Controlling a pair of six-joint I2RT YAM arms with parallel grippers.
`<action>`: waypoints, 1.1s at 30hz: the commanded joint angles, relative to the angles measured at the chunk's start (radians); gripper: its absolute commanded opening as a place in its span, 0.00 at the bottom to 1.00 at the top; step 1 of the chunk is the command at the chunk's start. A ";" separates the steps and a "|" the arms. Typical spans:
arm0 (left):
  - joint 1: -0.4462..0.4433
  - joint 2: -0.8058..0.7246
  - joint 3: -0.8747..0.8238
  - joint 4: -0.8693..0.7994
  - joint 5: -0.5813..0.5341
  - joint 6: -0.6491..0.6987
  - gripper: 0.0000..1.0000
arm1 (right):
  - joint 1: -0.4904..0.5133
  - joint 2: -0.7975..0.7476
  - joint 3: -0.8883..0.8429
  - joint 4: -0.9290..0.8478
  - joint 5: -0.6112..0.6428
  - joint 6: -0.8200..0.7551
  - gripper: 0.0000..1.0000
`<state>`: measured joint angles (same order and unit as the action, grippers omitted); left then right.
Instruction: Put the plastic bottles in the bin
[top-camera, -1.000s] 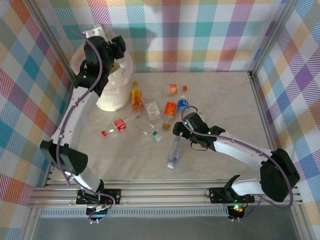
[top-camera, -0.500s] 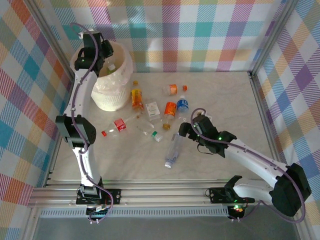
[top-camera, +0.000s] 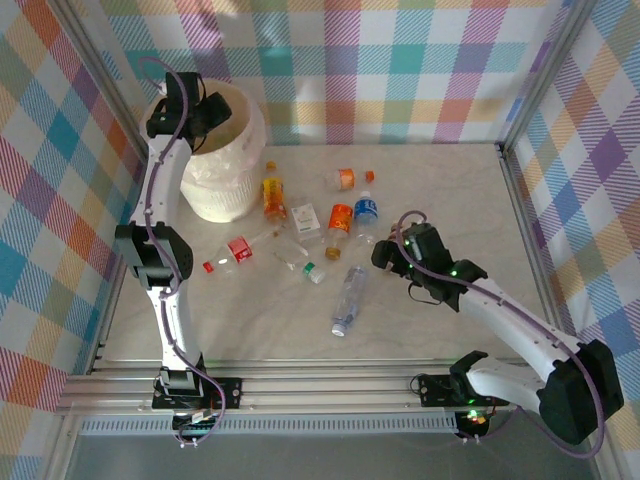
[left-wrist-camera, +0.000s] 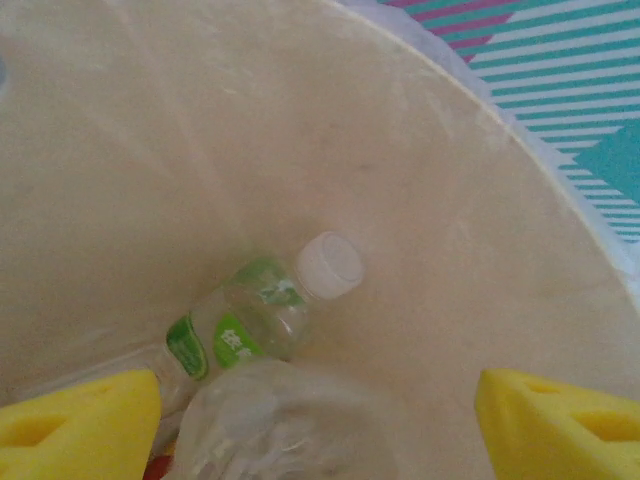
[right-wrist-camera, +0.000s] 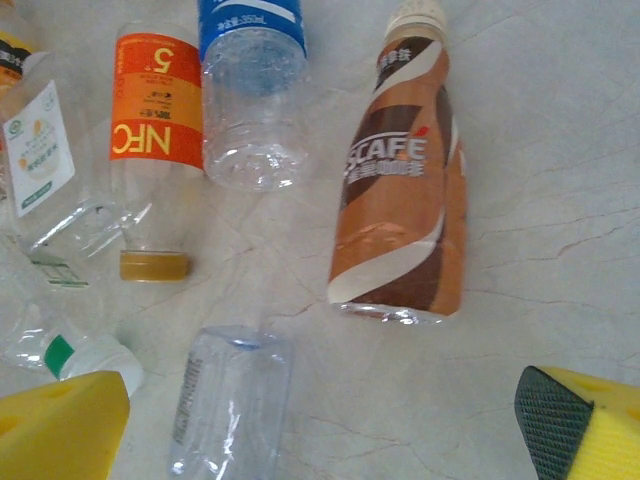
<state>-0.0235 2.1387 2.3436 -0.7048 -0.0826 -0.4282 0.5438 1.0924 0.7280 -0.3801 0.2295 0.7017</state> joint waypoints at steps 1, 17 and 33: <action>0.006 -0.046 0.037 -0.029 0.062 -0.015 0.85 | -0.031 0.039 0.018 -0.021 -0.050 -0.083 1.00; -0.003 -0.399 -0.381 0.323 0.329 -0.050 1.00 | -0.093 0.325 0.115 0.047 -0.074 -0.064 0.93; -0.005 -0.620 -0.662 0.498 0.558 -0.122 1.00 | -0.106 0.533 0.148 0.152 -0.005 -0.108 0.72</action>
<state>-0.0246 1.5826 1.7107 -0.2855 0.4145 -0.5247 0.4442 1.6096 0.8516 -0.2600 0.2031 0.6125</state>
